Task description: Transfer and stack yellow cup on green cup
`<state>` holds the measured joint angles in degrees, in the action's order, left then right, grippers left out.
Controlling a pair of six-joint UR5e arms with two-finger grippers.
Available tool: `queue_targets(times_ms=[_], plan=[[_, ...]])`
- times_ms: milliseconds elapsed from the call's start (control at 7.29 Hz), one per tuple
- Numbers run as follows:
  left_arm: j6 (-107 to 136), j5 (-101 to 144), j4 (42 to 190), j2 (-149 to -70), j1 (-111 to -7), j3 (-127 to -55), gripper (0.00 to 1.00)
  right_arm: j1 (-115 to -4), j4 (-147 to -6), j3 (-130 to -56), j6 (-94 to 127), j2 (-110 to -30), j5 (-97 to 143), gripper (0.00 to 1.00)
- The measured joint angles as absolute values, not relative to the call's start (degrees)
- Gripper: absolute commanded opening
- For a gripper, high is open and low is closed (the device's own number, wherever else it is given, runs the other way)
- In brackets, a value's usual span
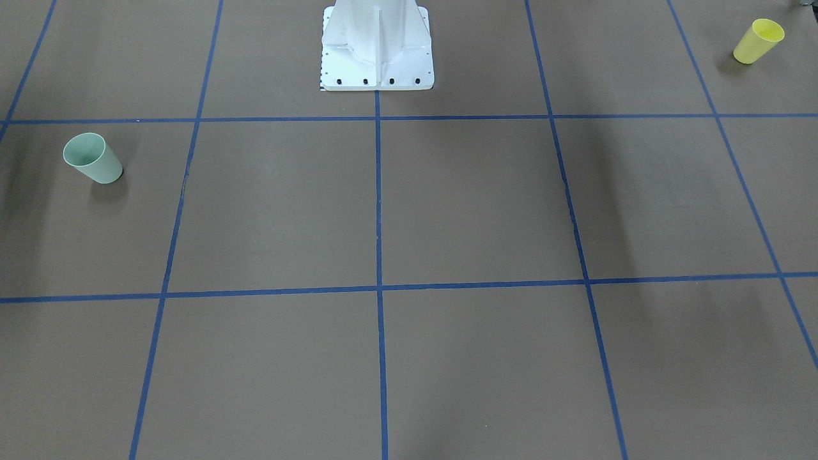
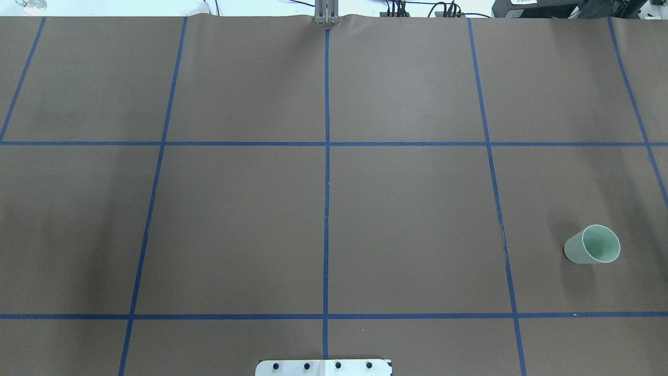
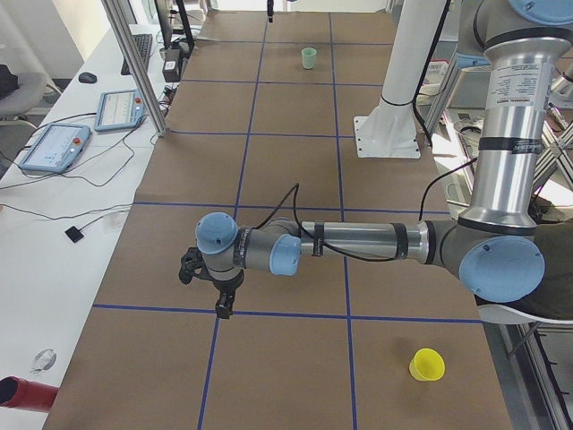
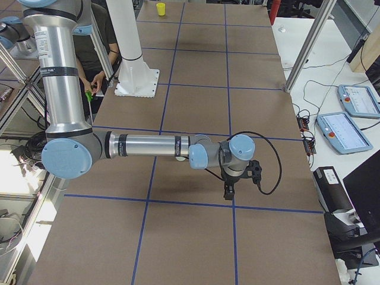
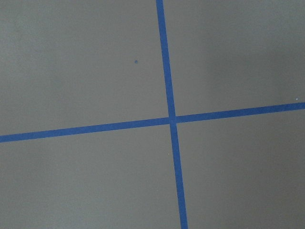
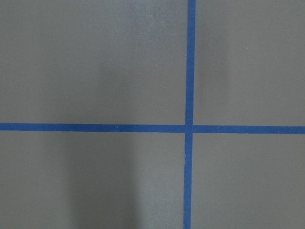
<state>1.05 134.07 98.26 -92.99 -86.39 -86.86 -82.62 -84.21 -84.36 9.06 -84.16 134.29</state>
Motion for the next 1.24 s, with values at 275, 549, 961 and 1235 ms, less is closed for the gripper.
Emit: queue_targets(times_ms=[275,549,961,1235], plan=[[0.9,134.0,98.4,-91.6,-86.4,-89.5,1.0,-82.6,-84.1,-84.3,9.1,-84.1,134.4,1.0],[1.0,133.8,98.6,-89.9,-86.2,-91.1,1.0,-82.6,-84.0,-84.3,9.1,-84.0,134.5,1.0],[1.1,134.3,99.5,-89.2,-86.1,-91.9,1.0,-82.6,-83.9,-84.6,9.1,-84.1,135.2,1.0],[0.9,134.4,99.8,-89.0,-86.1,-91.9,1.0,-82.5,-83.9,-84.5,9.1,-84.2,135.3,1.0]])
